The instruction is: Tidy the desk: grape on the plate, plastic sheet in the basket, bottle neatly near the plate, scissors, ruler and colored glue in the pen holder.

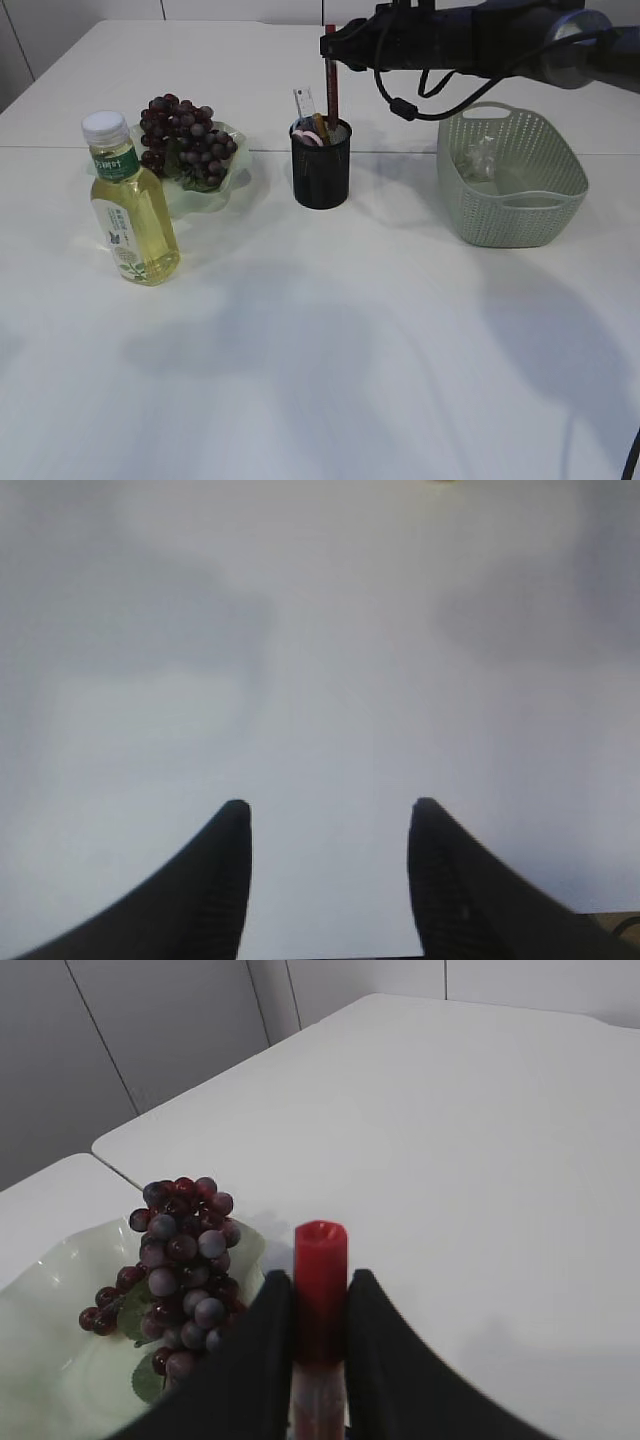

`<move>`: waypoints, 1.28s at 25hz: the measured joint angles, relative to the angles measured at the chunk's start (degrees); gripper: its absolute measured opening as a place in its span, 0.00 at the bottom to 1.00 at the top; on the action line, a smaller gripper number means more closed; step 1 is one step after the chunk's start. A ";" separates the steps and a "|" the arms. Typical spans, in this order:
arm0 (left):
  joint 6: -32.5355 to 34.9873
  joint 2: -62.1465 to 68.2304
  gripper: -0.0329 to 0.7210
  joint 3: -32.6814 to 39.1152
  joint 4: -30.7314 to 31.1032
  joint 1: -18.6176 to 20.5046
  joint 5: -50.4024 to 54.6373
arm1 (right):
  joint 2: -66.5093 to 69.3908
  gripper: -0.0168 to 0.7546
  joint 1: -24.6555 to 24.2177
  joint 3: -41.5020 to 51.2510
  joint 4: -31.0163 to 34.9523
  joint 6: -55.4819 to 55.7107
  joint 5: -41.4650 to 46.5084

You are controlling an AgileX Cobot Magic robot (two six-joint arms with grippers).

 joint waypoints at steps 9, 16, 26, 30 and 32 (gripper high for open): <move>0.00 0.00 0.54 0.00 0.00 0.00 0.00 | 0.00 0.24 0.00 0.00 -2.52 -0.42 1.29; 0.00 0.00 0.54 0.00 0.00 0.00 -0.10 | -0.12 0.55 0.00 0.00 -4.54 5.10 2.34; 0.00 0.00 0.54 0.00 0.00 0.00 -0.10 | -8.98 0.52 0.00 0.00 -56.21 62.09 16.49; 0.00 0.00 0.54 0.00 0.00 0.00 -0.10 | -14.31 0.48 0.00 0.00 -69.76 74.12 26.26; 0.00 0.00 0.54 0.00 0.00 0.00 -0.10 | -16.57 0.48 0.00 0.00 -73.82 76.73 30.93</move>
